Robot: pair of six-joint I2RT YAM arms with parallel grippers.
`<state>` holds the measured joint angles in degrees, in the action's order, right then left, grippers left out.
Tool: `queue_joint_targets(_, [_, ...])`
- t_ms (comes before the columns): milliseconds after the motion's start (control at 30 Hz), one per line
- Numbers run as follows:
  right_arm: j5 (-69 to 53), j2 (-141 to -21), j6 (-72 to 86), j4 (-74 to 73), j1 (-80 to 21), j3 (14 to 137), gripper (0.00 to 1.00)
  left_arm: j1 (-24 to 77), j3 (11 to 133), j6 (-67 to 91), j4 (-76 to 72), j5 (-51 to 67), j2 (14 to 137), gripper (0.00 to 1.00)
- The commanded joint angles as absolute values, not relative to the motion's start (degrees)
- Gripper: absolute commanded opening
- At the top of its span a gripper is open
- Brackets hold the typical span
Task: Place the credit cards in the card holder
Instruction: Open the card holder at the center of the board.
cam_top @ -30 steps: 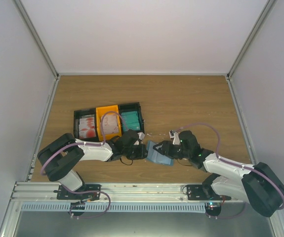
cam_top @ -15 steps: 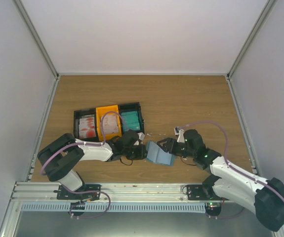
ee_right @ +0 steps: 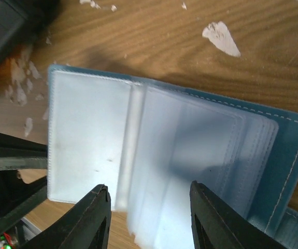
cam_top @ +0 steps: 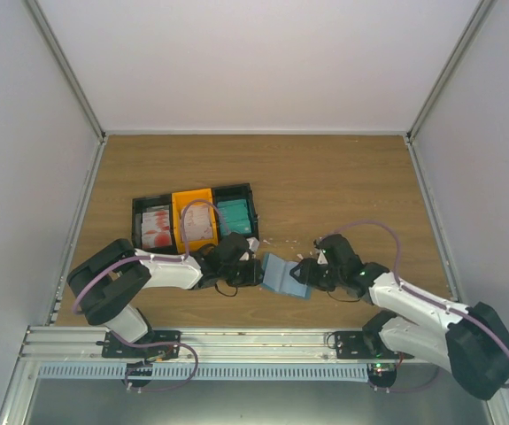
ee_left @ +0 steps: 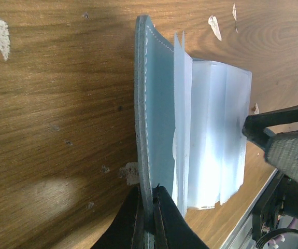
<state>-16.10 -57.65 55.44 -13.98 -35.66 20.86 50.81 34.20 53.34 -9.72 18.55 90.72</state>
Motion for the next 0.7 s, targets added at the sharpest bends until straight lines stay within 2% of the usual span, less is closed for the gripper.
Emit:
queue_joint_targets(0, [-18.39,-60.63,53.58,-12.22,-35.33,21.37,0.43,51.33,34.97,52.4,-9.62,17.8,91.23,0.01])
queue_joint_targets(467, [-22.15,-66.8,52.94,-3.86,-35.34,22.0,0.41,51.33,34.69,52.29,-9.4,17.84,90.37,0.02])
queue_joint_targets(667, [-21.59,-67.62,52.07,-4.56,-35.37,22.62,0.4,51.33,35.54,50.96,-4.39,13.23,86.45,0.11])
